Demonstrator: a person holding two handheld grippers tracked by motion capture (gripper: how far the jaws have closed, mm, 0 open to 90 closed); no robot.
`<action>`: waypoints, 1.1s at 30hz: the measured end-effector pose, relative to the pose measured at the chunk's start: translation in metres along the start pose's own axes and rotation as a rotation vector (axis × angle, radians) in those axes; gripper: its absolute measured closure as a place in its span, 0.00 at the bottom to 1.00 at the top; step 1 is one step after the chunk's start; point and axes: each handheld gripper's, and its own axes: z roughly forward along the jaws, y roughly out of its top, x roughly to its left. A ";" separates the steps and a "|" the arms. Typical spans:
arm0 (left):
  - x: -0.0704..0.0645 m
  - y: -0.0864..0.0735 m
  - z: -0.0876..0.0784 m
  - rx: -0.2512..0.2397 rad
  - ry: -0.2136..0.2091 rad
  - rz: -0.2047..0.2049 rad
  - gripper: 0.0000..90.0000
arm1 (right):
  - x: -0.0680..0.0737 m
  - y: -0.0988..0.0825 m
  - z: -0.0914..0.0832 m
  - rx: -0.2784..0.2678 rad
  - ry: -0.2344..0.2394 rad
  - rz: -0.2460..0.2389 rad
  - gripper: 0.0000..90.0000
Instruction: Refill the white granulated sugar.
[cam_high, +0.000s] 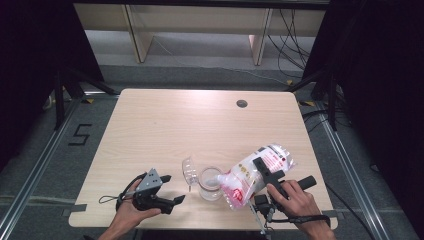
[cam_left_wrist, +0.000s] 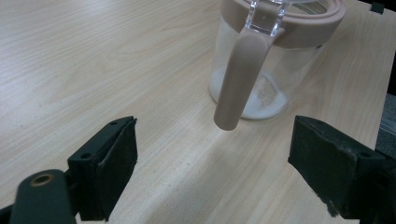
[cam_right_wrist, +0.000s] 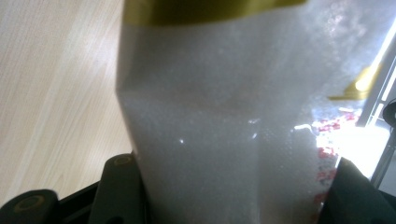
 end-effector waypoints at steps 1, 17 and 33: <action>0.000 0.000 0.000 0.000 0.000 0.000 0.17 | 0.000 0.000 0.000 0.000 0.000 0.000 0.54; 0.001 0.001 -0.001 0.011 -0.001 0.021 0.17 | 0.000 0.000 -0.001 -0.002 -0.003 0.009 0.54; -0.001 0.001 0.000 0.020 0.007 0.043 0.17 | -0.004 0.001 -0.002 -0.015 -0.022 -0.032 0.55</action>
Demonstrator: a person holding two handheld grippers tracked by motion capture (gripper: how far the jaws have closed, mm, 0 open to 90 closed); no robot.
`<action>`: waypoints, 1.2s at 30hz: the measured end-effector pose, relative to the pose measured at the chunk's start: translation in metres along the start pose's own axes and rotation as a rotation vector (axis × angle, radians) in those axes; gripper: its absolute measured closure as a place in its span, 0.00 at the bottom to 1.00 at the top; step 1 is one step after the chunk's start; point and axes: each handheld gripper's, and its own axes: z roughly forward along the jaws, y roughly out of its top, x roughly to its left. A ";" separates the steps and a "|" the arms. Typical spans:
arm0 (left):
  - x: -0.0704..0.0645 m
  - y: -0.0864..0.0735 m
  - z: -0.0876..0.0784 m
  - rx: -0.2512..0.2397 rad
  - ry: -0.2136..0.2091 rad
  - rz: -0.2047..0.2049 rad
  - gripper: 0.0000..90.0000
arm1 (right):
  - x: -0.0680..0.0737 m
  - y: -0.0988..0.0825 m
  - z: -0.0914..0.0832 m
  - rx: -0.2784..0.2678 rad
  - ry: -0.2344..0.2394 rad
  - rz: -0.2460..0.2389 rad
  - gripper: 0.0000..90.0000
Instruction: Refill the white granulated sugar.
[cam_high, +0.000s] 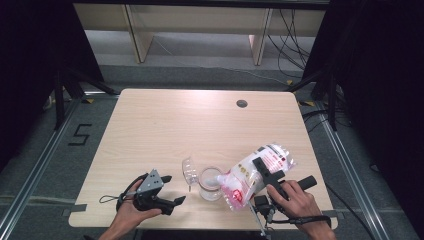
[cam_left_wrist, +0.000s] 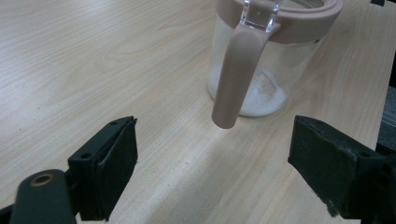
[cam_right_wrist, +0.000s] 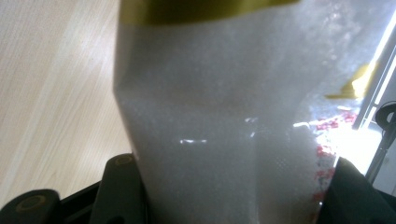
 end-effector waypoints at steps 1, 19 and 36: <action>0.000 0.000 0.000 0.000 0.000 0.000 0.17 | -0.001 0.000 0.000 0.001 0.000 -0.002 0.55; 0.000 0.000 0.000 -0.010 -0.003 -0.007 0.17 | 0.001 0.001 -0.002 0.018 0.008 0.029 0.55; -0.001 0.000 0.000 -0.007 -0.004 -0.007 0.17 | -0.004 0.002 -0.001 0.003 0.004 -0.029 0.56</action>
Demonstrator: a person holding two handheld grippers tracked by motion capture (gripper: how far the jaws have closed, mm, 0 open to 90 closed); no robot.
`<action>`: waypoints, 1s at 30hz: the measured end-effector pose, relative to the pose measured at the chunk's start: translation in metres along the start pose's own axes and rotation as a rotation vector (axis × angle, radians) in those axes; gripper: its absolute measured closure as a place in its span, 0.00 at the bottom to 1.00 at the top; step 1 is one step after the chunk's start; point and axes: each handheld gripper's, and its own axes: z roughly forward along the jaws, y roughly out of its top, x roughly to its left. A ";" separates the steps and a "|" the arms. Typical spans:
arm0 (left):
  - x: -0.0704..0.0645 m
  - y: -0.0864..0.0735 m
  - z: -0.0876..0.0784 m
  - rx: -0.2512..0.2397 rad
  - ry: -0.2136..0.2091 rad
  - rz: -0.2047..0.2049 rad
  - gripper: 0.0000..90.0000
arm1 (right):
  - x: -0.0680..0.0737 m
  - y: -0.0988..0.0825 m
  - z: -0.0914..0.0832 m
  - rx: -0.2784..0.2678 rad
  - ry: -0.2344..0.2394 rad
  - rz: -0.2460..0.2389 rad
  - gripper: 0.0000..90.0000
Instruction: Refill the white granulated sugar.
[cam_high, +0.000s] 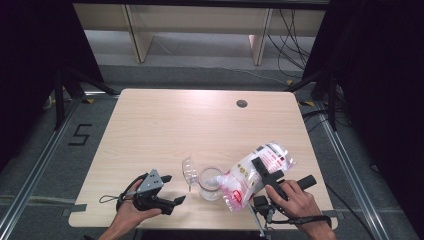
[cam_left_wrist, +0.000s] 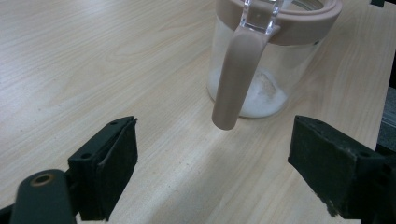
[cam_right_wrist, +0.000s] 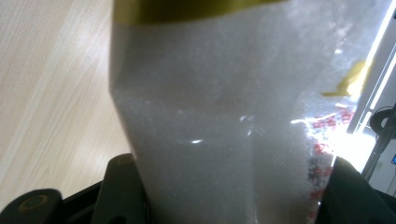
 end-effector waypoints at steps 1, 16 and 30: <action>0.000 0.000 0.000 -0.001 0.000 -0.001 0.17 | 0.000 0.000 0.000 -0.001 0.000 0.000 0.56; 0.000 0.000 0.000 -0.003 0.000 -0.001 0.17 | 0.003 -0.001 0.001 0.010 0.013 0.003 0.57; 0.001 0.001 -0.002 0.016 0.010 0.030 0.17 | 0.003 0.000 0.001 0.003 0.015 0.009 0.57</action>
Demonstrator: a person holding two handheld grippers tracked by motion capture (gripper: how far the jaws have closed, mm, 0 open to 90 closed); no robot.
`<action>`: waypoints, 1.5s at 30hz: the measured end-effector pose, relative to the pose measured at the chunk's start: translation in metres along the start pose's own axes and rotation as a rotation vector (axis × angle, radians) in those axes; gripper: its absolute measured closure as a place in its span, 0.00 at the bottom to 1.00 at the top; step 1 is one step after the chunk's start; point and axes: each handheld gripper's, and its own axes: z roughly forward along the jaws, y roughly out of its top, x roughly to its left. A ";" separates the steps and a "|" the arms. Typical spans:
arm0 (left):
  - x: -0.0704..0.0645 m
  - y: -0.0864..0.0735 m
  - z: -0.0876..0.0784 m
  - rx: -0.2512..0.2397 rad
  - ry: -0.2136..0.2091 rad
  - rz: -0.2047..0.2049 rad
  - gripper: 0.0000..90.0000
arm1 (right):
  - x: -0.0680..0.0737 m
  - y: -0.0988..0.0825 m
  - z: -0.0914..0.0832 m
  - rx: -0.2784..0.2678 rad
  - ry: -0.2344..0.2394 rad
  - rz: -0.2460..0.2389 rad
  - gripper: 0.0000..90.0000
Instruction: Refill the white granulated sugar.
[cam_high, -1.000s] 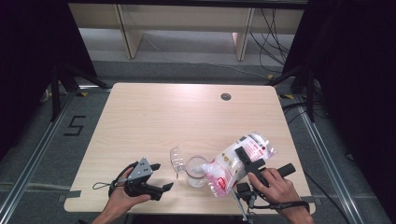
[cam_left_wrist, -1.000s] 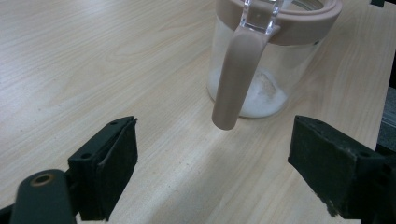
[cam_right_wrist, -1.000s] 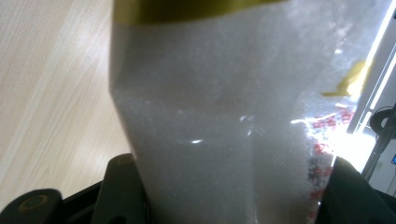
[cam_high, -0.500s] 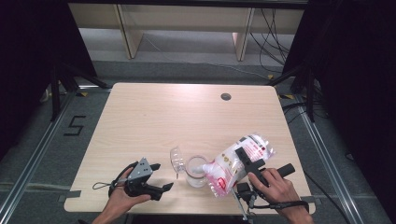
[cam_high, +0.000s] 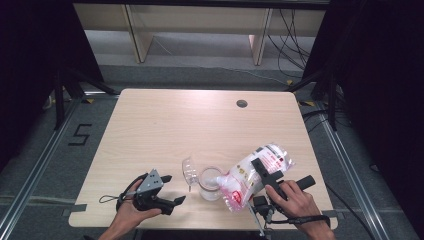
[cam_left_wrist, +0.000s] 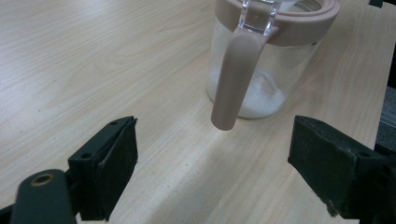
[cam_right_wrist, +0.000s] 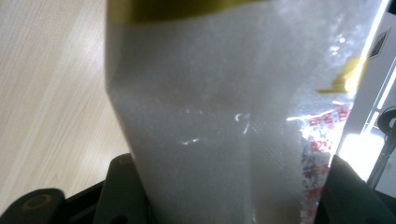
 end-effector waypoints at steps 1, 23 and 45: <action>-0.002 0.000 0.001 -0.019 -0.004 -0.029 0.17 | 0.000 0.000 0.000 0.003 -0.001 0.001 0.57; -0.002 -0.001 0.002 -0.013 -0.012 -0.031 0.17 | 0.000 0.000 0.001 -0.012 -0.004 -0.007 0.58; -0.002 -0.001 0.002 -0.014 -0.012 -0.031 0.17 | 0.001 -0.001 -0.001 0.005 -0.002 0.021 0.58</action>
